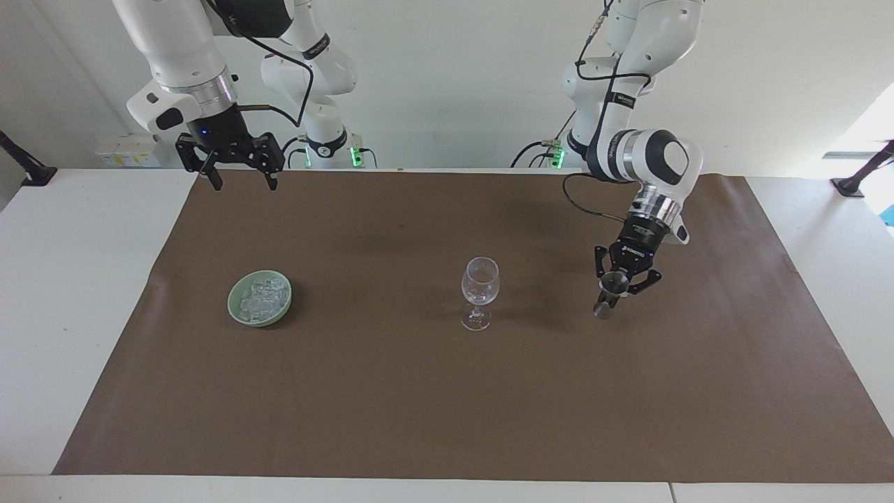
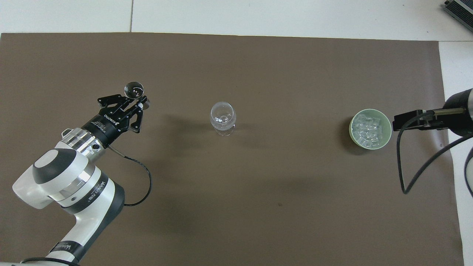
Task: Pour wine and add ice with both arms
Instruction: 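Lift the jigger with the left gripper and carry it beside the glass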
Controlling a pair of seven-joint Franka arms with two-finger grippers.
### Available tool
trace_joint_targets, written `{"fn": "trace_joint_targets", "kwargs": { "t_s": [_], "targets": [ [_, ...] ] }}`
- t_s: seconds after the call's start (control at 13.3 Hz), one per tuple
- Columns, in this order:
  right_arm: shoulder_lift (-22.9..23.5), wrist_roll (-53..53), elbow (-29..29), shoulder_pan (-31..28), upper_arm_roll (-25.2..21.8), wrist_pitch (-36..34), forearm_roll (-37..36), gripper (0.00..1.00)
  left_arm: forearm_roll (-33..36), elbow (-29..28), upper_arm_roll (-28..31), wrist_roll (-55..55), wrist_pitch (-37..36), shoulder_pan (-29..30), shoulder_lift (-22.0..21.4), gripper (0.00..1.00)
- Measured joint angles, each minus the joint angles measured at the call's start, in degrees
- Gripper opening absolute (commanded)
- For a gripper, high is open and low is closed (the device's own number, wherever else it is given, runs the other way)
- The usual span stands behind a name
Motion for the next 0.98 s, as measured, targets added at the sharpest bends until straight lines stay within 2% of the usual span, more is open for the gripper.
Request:
{"fn": "trace_joint_targets", "kwargs": {
  "t_s": [0.23,0.38,0.98],
  "targets": [
    [0.00,0.00,0.00,0.00,0.00,0.00,0.00,1.00,-2.83,2.86,-5.65,0.00,5.36,-0.56,-0.03,0.00],
    [0.00,0.00,0.00,0.00,0.00,0.00,0.00,1.00,-3.45,4.10,-7.40,0.00,7.53,-1.75,-0.03,0.00],
    [0.00,0.00,0.00,0.00,0.00,0.00,0.00,1.00,-2.09,8.97,-8.81,0.06,17.44,-8.50,0.97,0.00]
  ]
}}
